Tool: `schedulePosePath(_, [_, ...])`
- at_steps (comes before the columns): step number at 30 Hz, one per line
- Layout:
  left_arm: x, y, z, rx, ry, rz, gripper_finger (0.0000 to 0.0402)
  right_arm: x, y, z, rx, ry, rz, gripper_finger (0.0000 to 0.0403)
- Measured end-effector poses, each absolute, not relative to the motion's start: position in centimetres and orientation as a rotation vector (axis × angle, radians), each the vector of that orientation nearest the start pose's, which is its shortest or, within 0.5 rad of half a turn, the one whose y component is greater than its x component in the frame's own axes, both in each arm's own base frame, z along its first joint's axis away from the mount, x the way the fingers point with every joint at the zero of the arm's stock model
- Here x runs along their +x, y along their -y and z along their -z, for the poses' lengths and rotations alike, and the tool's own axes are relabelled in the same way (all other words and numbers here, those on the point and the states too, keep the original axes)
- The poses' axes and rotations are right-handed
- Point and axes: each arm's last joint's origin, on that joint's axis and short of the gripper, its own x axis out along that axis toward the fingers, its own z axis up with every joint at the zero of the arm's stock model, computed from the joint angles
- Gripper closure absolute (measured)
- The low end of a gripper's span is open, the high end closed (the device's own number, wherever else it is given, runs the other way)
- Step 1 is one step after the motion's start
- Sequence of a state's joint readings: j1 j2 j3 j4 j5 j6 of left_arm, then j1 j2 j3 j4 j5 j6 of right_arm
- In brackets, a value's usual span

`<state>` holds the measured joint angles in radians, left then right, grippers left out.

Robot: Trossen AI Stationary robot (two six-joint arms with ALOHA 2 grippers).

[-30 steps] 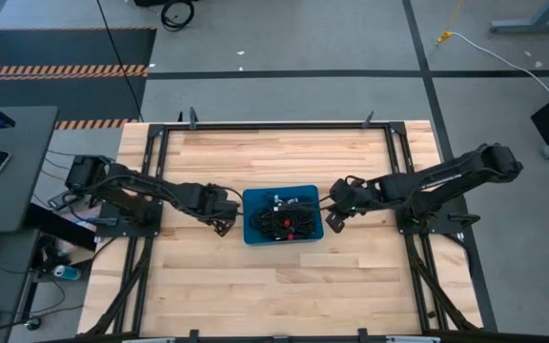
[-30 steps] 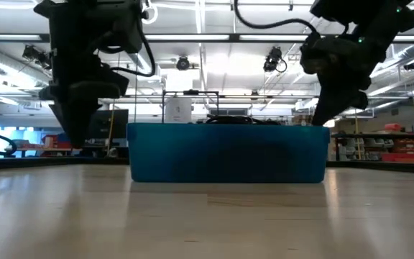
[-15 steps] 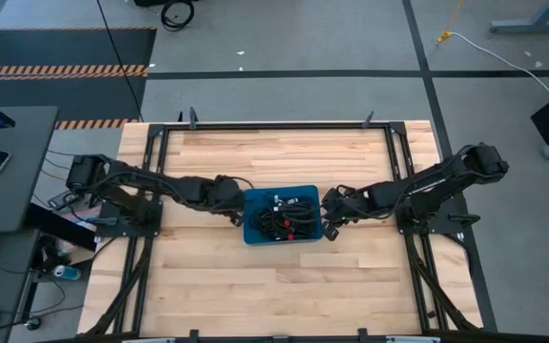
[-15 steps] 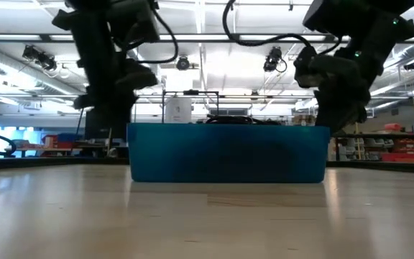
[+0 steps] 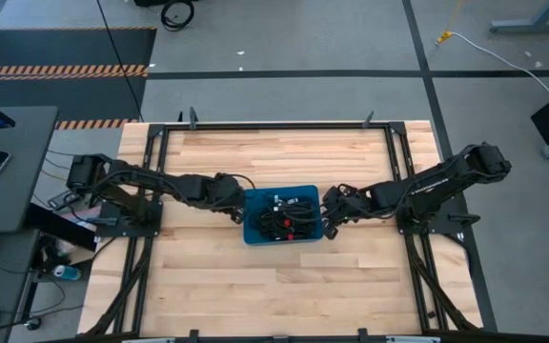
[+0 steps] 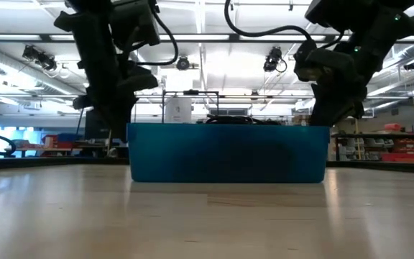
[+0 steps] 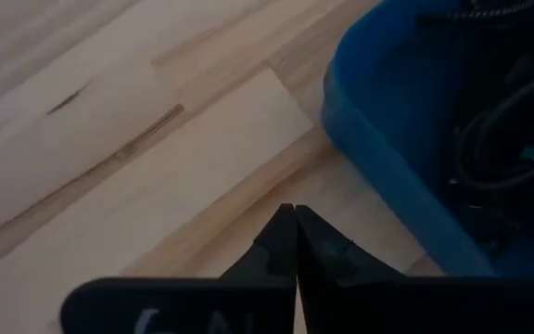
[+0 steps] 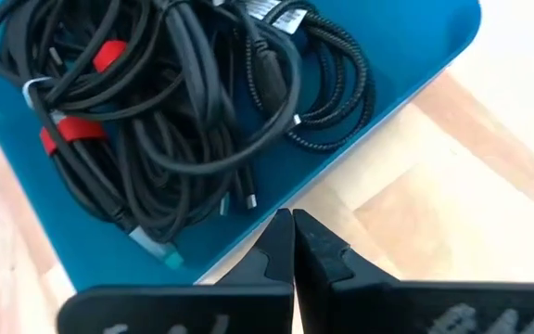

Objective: Pick and place USB-C Cables
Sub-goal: Adjust the blue bin

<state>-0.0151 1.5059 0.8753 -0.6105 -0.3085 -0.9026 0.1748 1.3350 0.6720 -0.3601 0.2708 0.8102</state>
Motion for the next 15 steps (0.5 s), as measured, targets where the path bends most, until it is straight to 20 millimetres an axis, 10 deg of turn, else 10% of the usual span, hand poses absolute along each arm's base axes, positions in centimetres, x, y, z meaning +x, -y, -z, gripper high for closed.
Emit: schedulePosePath(15, [29.5, -0.2, -15.5, -0.702, -0.941, -0.717, 0.0402, 23.4, -2.9, -17.4, 0.5, -0.876, 0.566, 0.0403])
